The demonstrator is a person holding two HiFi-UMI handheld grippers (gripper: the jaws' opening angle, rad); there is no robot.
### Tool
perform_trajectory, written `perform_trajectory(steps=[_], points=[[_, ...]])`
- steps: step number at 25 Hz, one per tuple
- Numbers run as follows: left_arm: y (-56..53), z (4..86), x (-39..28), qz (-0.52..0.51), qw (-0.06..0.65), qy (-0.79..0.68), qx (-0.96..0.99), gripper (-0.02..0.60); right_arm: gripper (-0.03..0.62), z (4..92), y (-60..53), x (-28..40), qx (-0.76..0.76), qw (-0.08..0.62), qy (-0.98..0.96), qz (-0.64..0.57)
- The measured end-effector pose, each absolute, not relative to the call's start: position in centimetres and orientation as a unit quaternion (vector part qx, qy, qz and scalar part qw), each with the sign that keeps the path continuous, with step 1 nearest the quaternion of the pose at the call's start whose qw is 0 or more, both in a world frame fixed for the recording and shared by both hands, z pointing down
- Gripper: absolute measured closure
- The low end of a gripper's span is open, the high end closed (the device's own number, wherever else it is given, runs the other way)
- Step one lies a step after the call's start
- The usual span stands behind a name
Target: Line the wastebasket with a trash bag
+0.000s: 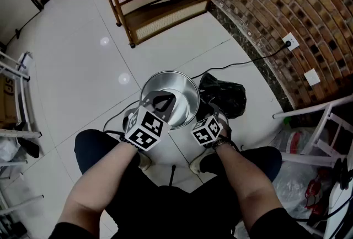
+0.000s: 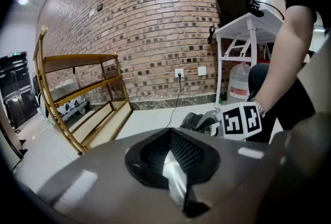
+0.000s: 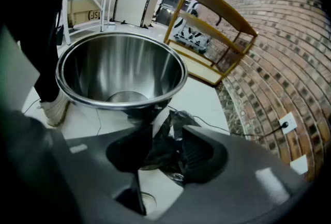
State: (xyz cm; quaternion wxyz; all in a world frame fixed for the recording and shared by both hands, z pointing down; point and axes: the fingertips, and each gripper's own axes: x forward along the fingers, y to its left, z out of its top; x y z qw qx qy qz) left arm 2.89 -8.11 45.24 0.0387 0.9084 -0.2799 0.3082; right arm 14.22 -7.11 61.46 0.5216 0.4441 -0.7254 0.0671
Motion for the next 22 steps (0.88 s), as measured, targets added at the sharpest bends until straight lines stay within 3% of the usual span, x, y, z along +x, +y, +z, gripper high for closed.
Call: perform_trajectory(steps=[7, 15, 20, 22], points=[[-9.4, 44.8, 4.0, 0.298, 0.039, -0.275, 0.913, 0.578, 0.381, 64.8, -9.7, 14.6, 0.408, 0.555, -0.724, 0.032], [-9.7, 45.6, 4.0, 0.311, 0.04, -0.271, 0.91, 0.578, 0.382, 68.2, -10.7, 15.8, 0.375, 0.587, -0.717, 0.027], [-9.9, 45.9, 3.6, 0.315, 0.042, -0.274, 0.908, 0.578, 0.591, 67.1, -11.5, 16.4, 0.402, 0.573, -0.714, 0.018], [-9.9, 45.8, 3.6, 0.313, 0.04, -0.274, 0.908, 0.578, 0.591, 66.1, -11.6, 16.8, 0.413, 0.567, -0.713, 0.016]])
